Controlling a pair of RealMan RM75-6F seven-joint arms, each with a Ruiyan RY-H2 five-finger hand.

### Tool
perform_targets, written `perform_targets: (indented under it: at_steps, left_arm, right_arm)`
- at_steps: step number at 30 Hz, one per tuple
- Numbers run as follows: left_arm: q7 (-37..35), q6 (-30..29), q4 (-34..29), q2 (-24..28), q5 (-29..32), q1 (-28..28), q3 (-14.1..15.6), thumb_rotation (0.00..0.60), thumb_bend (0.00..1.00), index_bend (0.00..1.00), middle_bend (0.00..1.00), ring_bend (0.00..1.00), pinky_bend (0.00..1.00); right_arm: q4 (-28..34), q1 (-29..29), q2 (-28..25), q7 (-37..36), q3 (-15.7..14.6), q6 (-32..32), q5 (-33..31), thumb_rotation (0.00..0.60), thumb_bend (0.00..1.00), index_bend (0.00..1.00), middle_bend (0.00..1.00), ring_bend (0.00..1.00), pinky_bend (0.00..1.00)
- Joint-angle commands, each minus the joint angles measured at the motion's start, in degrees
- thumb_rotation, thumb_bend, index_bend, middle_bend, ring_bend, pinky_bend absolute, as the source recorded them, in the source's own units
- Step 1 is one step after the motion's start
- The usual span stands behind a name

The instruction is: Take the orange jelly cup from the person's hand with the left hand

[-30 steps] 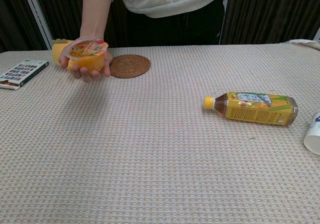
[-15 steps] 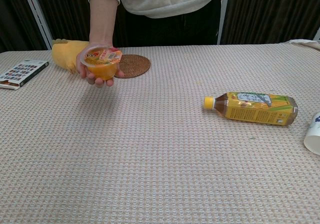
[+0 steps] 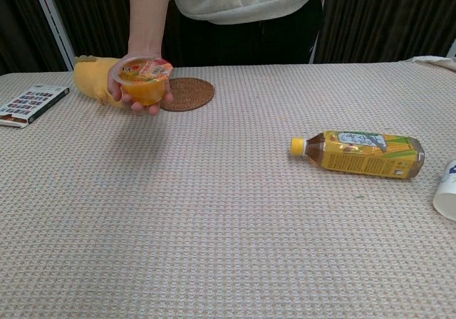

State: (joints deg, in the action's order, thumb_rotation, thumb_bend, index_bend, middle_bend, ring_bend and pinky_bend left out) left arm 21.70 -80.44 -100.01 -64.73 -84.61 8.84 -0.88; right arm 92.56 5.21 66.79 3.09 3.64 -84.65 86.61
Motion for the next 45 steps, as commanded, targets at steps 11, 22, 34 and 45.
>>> perform_targets:
  at_steps: [11, 22, 34, 45]
  left_arm:
    - [7.41, 11.67, -12.53, 10.02, 6.46, 11.11, -8.23, 0.600, 0.16, 0.00, 0.00, 0.00, 0.00]
    - [22.75, 32.95, -13.16, 13.65, 33.01, 32.99, -15.88, 0.600, 0.08, 0.00, 0.00, 0.00, 0.00]
    - [37.61, 34.19, -4.00, 1.75, 59.74, 52.90, -9.42, 0.600, 0.06, 0.00, 0.00, 0.00, 0.10]
    - [40.25, 31.53, 2.30, -7.04, 67.70, 61.42, -5.89, 0.600, 0.07, 0.04, 0.01, 0.01, 0.13]
  right_arm:
    - [0.25, 0.43, -0.01, 0.19, -0.29, 0.86, 0.33, 0.600, 0.14, 0.00, 0.00, 0.00, 0.00]
    - [0.45, 0.41, -0.57, -0.49, -0.38, 1.29, -0.09, 0.600, 0.14, 0.00, 0.00, 0.00, 0.00]
    - [0.55, 0.09, -1.10, -1.41, -0.34, 1.15, -0.58, 0.600, 0.14, 0.00, 0.00, 0.00, 0.00]
    - [0.61, 0.05, -1.44, -2.19, -0.21, 1.45, -1.16, 0.600, 0.14, 0.00, 0.00, 0.00, 0.00]
